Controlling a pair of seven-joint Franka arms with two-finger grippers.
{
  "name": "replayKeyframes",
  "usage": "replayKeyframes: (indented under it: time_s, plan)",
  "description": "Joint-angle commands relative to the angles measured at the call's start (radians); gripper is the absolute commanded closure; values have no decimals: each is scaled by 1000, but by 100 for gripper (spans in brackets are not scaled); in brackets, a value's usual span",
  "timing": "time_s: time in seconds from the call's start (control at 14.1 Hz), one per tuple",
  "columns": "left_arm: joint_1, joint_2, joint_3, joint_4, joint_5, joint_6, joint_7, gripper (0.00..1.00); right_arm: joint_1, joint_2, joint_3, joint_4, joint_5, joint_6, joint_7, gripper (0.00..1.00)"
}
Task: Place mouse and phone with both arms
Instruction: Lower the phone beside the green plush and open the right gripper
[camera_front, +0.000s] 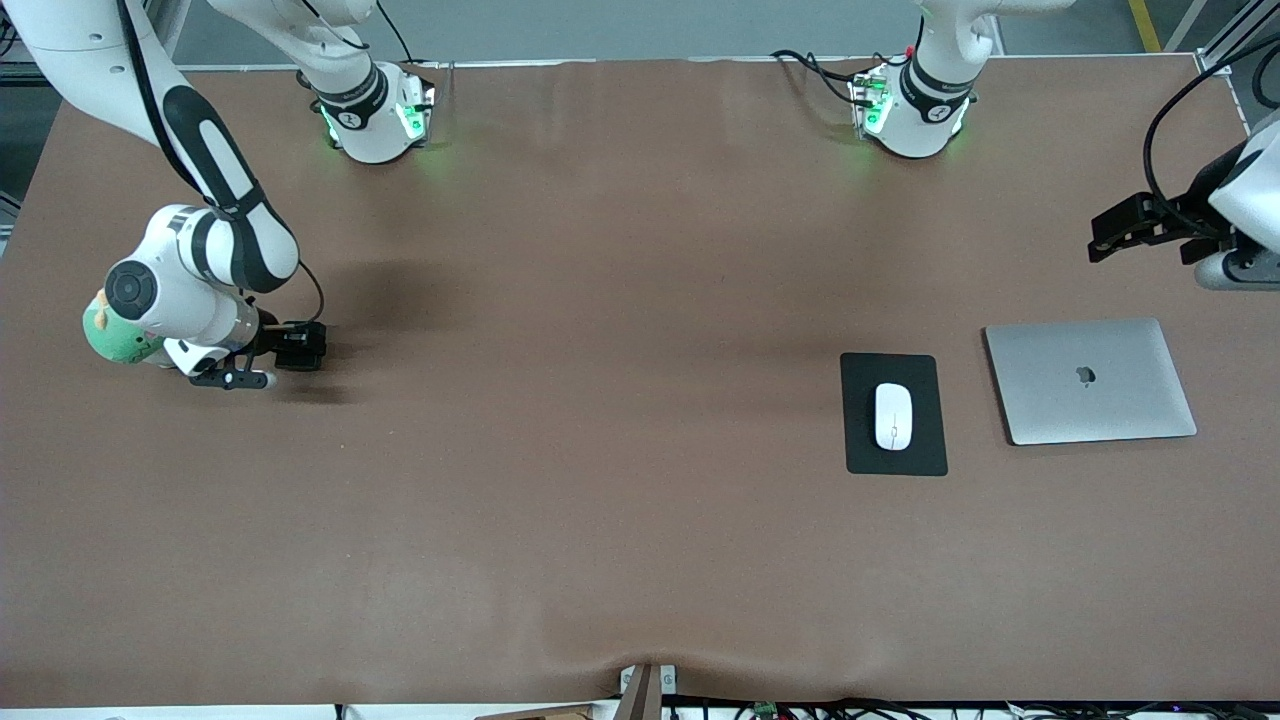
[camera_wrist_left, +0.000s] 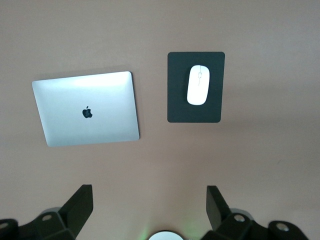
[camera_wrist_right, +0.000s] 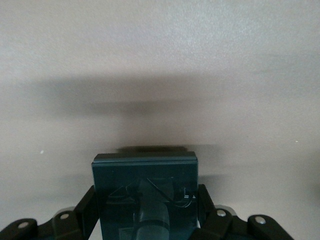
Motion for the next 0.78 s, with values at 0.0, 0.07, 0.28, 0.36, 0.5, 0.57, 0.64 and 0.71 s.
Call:
replayKeyframes:
  time_s: [0.0, 0.07, 0.28, 0.36, 0.5, 0.57, 0.64, 0.71]
  plan:
    - [10, -5, -12, 18, -14, -45, 10, 0, -39, -20, 19, -30, -11, 15, -26, 100]
    - [8, -5, -13, 18, -14, -46, 2, 0, -41, -18, 19, -32, -11, 15, -28, 100]
    - [10, -32, -7, 17, -5, -61, 3, 0, -38, -8, 19, -29, -11, 14, -26, 89]
    - [13, -34, -1, 15, -8, -60, 10, 0, -38, -6, 21, -27, -11, 12, -29, 53]
    - [26, -32, 2, 12, -16, -43, 13, 0, -33, -8, 21, -19, -11, 3, -37, 0]
    - [34, -29, 2, 9, -16, -19, 11, 0, -27, -8, 21, -16, -11, 3, -37, 0]
    - [34, -23, 2, 9, -17, -5, 10, 0, -25, -11, 21, -10, -11, 1, -37, 0]
    - [34, -23, 2, 7, -17, -2, 5, 0, -25, -14, 22, -7, -11, -6, -37, 0]
